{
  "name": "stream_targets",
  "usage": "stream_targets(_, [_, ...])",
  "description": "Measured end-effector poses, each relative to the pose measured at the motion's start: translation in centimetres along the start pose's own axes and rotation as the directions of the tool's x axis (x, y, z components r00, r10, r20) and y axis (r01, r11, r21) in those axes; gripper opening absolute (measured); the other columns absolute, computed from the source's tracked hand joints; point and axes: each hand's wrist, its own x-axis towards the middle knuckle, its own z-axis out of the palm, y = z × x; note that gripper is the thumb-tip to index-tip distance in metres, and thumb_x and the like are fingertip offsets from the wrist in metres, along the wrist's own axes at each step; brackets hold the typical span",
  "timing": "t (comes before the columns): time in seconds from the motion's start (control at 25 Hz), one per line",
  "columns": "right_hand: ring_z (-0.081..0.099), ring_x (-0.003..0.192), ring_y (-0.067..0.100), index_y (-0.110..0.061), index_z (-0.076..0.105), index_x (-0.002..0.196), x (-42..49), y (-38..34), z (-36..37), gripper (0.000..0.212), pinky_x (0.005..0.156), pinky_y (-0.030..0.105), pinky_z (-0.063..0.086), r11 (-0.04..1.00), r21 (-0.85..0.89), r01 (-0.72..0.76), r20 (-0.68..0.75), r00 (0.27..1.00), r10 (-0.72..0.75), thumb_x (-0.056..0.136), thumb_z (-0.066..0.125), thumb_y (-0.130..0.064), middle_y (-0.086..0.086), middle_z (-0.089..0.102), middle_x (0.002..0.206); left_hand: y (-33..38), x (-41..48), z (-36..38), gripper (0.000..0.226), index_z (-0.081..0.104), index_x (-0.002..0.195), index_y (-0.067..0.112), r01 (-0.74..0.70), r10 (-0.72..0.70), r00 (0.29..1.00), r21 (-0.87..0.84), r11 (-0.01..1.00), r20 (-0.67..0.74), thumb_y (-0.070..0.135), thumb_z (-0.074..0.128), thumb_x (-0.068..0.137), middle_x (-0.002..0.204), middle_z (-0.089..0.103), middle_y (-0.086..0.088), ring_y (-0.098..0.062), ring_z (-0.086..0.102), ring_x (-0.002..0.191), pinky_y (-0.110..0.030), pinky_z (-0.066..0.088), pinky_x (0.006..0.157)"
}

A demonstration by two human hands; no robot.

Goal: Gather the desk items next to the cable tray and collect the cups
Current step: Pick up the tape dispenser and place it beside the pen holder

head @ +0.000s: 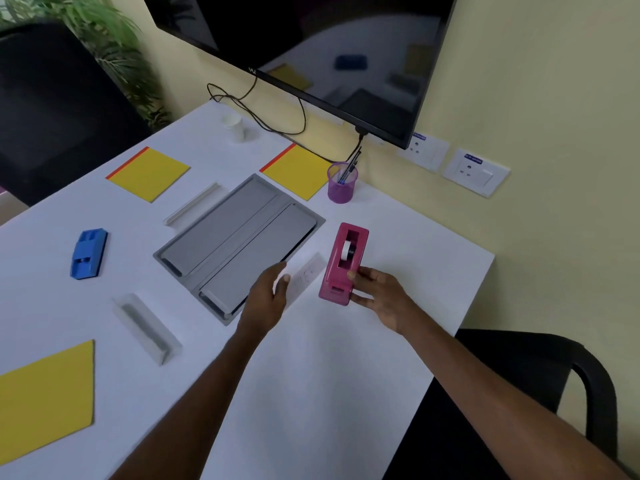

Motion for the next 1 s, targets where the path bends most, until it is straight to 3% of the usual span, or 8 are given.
stream_targets(0.16, [0.068, 0.114, 0.021, -0.008, 0.066, 0.125, 4.1, -0.6, -1.7, 0.04, 0.084, 0.03, 0.06, 1.0, 0.002, -0.004, -0.032, 0.999, 0.005, 0.091, 0.071, -0.028, 0.008, 0.073, 0.119, -7.5, 3.0, -2.0, 0.048, 0.039, 0.153, 0.004, 0.024, -0.019, 1.0, 0.244, 0.969, -0.023, 0.021, 0.043, 0.108, 0.161, 0.038, -0.015, -0.031, 0.028, 0.153, -0.046, 0.026, 0.125])
stream_targets(0.28, [0.07, 0.11, 0.018, -0.008, 0.067, 0.123, 7.7, -1.6, -3.0, 0.04, 0.091, 0.035, 0.058, 1.0, 0.023, -0.009, -0.071, 0.997, 0.011, 0.09, 0.071, -0.029, 0.009, 0.074, 0.116, -12.9, 5.2, -2.8, 0.051, 0.035, 0.155, 0.003, 0.04, -0.054, 0.998, 0.399, 0.916, 0.024, 0.02, 0.043, 0.107, 0.164, 0.03, -0.017, -0.033, 0.021, 0.156, -0.052, 0.021, 0.125])
stream_targets(0.36, [0.071, 0.107, 0.018, -0.006, 0.067, 0.122, 10.2, -2.4, -3.9, 0.04, 0.09, 0.036, 0.059, 0.999, 0.046, -0.009, -0.106, 0.994, 0.014, 0.089, 0.072, -0.028, 0.01, 0.074, 0.115, -15.5, 6.7, -2.8, 0.051, 0.039, 0.15, -0.002, 0.054, -0.091, 0.994, 0.475, 0.878, 0.055, 0.021, 0.048, 0.105, 0.16, 0.033, -0.023, -0.042, 0.026, 0.152, -0.058, 0.028, 0.118])
stream_targets(0.48, [0.07, 0.106, 0.021, -0.002, 0.065, 0.123, 14.3, -3.3, -5.3, 0.042, 0.088, 0.036, 0.059, 0.999, 0.05, -0.009, -0.161, 0.987, 0.017, 0.088, 0.073, -0.024, 0.013, 0.073, 0.117, -17.9, 8.6, -1.9, 0.051, 0.041, 0.139, -0.008, 0.101, -0.154, 0.986, 0.526, 0.844, 0.058, 0.027, 0.051, 0.103, 0.147, 0.037, -0.031, -0.051, 0.034, 0.141, -0.065, 0.039, 0.108])
stream_targets(0.64, [0.071, 0.1, 0.02, -0.002, 0.065, 0.118, 19.2, -4.8, -5.9, 0.036, 0.079, 0.035, 0.06, 0.999, 0.048, -0.021, -0.231, 0.972, 0.032, 0.088, 0.074, -0.02, 0.013, 0.073, 0.113, -19.2, 8.7, -0.8, 0.064, 0.025, 0.156, -0.002, 0.115, -0.125, 0.992, 0.522, 0.845, -0.016, 0.034, 0.041, 0.105, 0.166, 0.018, -0.024, -0.039, 0.011, 0.157, -0.059, 0.02, 0.122])
stream_targets(0.84, [0.072, 0.09, 0.019, -0.007, 0.065, 0.098, 24.0, -6.2, -5.6, 0.016, 0.07, 0.035, 0.06, 0.999, 0.038, -0.026, -0.323, 0.946, 0.037, 0.088, 0.074, -0.016, 0.013, 0.072, 0.104, -19.4, 8.7, -0.5, 0.071, 0.016, 0.159, 0.0, 0.095, -0.094, 0.995, 0.502, 0.86, -0.028, 0.04, 0.032, 0.102, 0.169, 0.007, -0.019, -0.031, 0.001, 0.158, -0.055, 0.012, 0.125])
stream_targets(1.0, [0.07, 0.1, 0.026, 0.002, 0.061, 0.119, 26.2, -6.1, -5.5, 0.037, 0.078, 0.041, 0.058, 0.999, 0.029, -0.039, -0.373, 0.926, 0.047, 0.088, 0.074, -0.013, 0.02, 0.069, 0.119, -19.9, 8.6, -0.3, 0.073, 0.012, 0.16, 0.002, 0.089, -0.085, 0.996, 0.504, 0.859, -0.031, 0.042, 0.028, 0.102, 0.169, 0.002, -0.015, -0.028, -0.004, 0.158, -0.052, 0.008, 0.127])
